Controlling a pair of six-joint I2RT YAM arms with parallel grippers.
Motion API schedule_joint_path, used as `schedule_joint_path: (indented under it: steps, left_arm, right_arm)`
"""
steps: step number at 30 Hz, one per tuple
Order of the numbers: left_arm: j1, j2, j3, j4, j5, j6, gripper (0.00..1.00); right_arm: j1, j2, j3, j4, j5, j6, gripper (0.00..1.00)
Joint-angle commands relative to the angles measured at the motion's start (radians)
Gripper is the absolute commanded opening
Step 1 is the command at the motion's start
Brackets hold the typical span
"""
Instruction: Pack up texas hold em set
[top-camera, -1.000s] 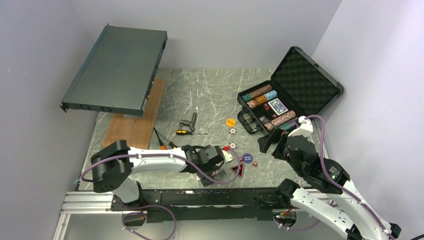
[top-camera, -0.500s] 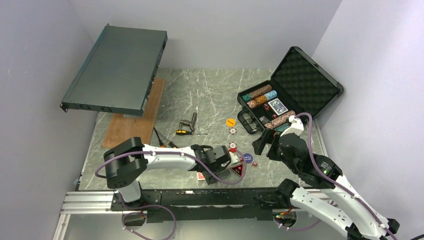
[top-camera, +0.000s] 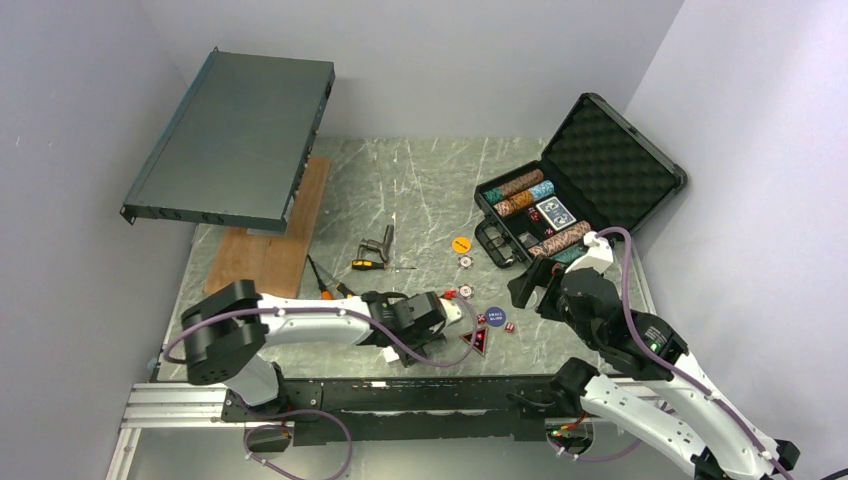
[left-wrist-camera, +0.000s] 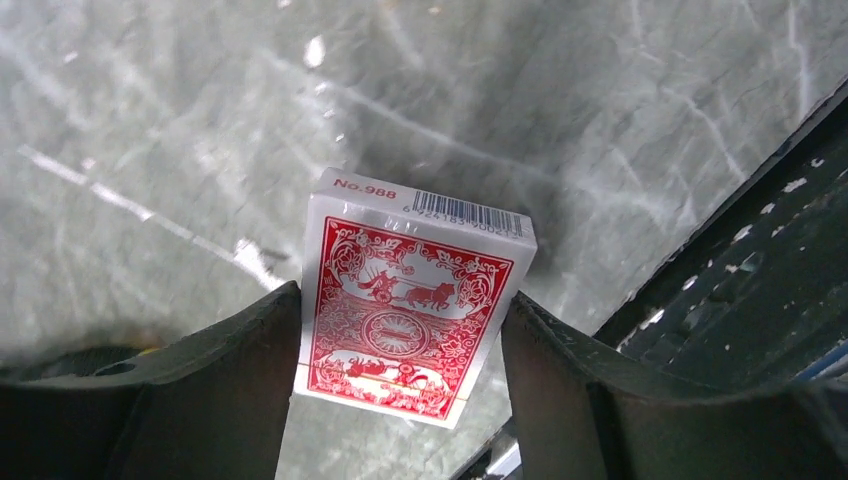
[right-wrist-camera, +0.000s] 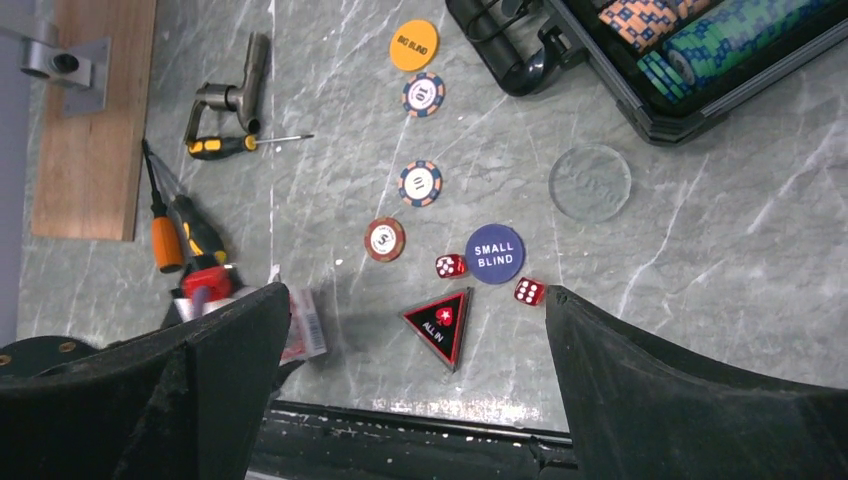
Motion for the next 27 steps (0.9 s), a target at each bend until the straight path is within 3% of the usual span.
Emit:
schedule_joint_path:
  steps: [1,6,12,15,21,27]
  left_arm:
    - [0.024,-0.169,-0.027,0.005,-0.069,-0.076,0.35]
    - [0.073,-0.368,-0.033,0.002,-0.06,-0.139,0.27]
    - [0.165,-0.601,0.008,0.052,0.102,-0.235,0.23]
    - [0.213,-0.664,0.017,0.113,0.204,-0.324,0.21]
    - [0.307,-0.694,0.006,0.265,0.451,-0.543,0.12]
    - [0.337,-0.718,-0.033,0.488,0.597,-0.683,0.13]
  right_arm:
    - [0.003,-0.033,0.018,0.003,0.081,0.009,1.0]
    - [0.004,-0.001,0.101,-0.007,0.153,-0.084,1.0]
    - [0.003,0.085,0.145,0.082,0.099,-0.248,1.0]
    - [0.003,0.148,0.143,0.206,-0.12,-0.369,1.0]
    - [0.001,0.203,0.087,0.546,-0.843,-0.448,1.0]
    - [-0.005,0.262,-0.01,0.888,-1.206,-0.358,1.0]
